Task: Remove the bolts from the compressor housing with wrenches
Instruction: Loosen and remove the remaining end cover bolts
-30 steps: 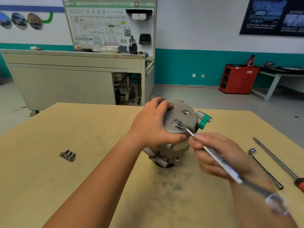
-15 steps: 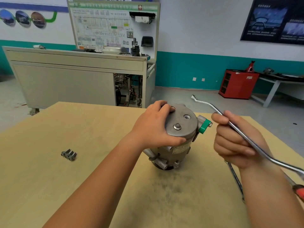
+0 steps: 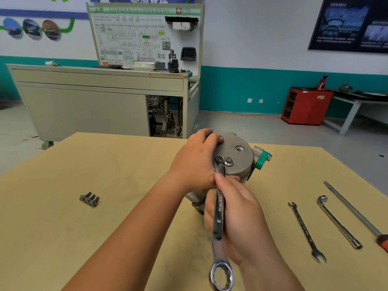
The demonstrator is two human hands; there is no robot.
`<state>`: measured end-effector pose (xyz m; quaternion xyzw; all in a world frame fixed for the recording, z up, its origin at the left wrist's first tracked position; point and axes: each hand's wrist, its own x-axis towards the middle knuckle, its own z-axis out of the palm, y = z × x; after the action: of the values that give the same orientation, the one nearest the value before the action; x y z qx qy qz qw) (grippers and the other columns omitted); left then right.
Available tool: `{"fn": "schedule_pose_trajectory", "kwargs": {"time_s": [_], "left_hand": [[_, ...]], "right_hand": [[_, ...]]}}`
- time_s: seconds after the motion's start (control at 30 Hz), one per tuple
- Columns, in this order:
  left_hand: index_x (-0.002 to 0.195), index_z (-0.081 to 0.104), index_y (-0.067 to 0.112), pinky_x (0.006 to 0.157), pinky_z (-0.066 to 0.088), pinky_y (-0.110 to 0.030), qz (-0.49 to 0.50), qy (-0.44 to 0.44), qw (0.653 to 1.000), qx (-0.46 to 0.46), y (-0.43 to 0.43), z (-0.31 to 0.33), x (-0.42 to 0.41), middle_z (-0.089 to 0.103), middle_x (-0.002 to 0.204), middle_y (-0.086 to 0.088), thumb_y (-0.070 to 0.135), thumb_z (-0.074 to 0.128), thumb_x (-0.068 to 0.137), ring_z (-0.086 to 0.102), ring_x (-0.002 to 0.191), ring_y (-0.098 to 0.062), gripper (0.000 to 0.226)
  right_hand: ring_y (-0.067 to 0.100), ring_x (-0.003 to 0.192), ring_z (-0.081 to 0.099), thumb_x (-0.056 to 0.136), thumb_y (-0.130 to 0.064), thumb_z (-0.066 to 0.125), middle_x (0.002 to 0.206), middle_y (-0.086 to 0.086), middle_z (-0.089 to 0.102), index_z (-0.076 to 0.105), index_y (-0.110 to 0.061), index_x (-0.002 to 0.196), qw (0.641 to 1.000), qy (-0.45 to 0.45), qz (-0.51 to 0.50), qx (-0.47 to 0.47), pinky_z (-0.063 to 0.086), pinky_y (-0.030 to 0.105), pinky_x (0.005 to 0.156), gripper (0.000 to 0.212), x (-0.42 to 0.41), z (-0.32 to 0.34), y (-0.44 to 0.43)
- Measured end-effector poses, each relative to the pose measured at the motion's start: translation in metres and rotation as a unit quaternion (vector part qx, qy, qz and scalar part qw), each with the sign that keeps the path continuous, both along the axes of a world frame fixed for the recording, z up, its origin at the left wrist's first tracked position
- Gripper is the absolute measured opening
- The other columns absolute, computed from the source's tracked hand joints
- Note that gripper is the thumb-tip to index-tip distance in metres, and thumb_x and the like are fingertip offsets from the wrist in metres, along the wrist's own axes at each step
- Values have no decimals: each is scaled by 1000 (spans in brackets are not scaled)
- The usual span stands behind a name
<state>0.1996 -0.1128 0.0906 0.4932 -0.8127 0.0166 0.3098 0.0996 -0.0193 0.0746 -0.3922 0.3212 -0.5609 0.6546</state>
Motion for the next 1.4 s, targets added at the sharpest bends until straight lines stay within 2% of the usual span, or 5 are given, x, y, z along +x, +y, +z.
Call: {"fn": "schedule_pose_trajectory", "kwargs": {"time_s": [0.6, 0.77, 1.03, 1.2, 1.4], "left_hand": [[131, 46, 17, 91, 29, -22, -11, 8, 1000, -6, -4, -3, 0, 36, 143, -2, 46, 81, 68, 35, 128, -19, 77], [130, 49, 16, 91, 27, -18, -20, 35, 999, 5, 0, -2, 1, 39, 141, -2, 53, 82, 61, 37, 128, -17, 86], [134, 46, 20, 91, 29, -23, -30, -8, 999, 39, -1, 6, -3, 36, 143, 0, 56, 79, 64, 33, 129, -17, 85], [133, 45, 21, 92, 30, -22, -25, -1, 999, 43, -2, 3, 4, 36, 142, 1, 63, 75, 61, 35, 126, -16, 88], [130, 49, 16, 91, 28, -21, -16, 15, 1000, 23, 0, 3, -4, 40, 140, -2, 66, 61, 54, 38, 127, -19, 92]], "right_hand": [[10, 28, 35, 91, -21, 47, 38, -1, 40, 55, -11, 81, 998, -20, 49, -31, 28, 16, 32, 16, -6, -3, -10], [5, 24, 27, 82, -31, 59, 36, -7, 34, 55, -20, 57, 971, -6, 239, -11, 26, 12, 30, 28, -63, -3, -30], [8, 29, 22, 96, -11, 38, 44, -2, 31, 56, -4, 82, 924, 24, 380, 10, 19, 17, 36, 23, -119, 7, -84], [8, 31, 23, 100, -18, 27, 42, -3, 25, 52, -1, 91, 875, -215, 430, -54, 18, 20, 41, 31, -107, 34, -59], [6, 26, 25, 75, -29, 50, 37, -4, 34, 51, -11, 79, 991, -107, 7, -83, 18, 14, 34, 19, -44, 20, -2]]}}
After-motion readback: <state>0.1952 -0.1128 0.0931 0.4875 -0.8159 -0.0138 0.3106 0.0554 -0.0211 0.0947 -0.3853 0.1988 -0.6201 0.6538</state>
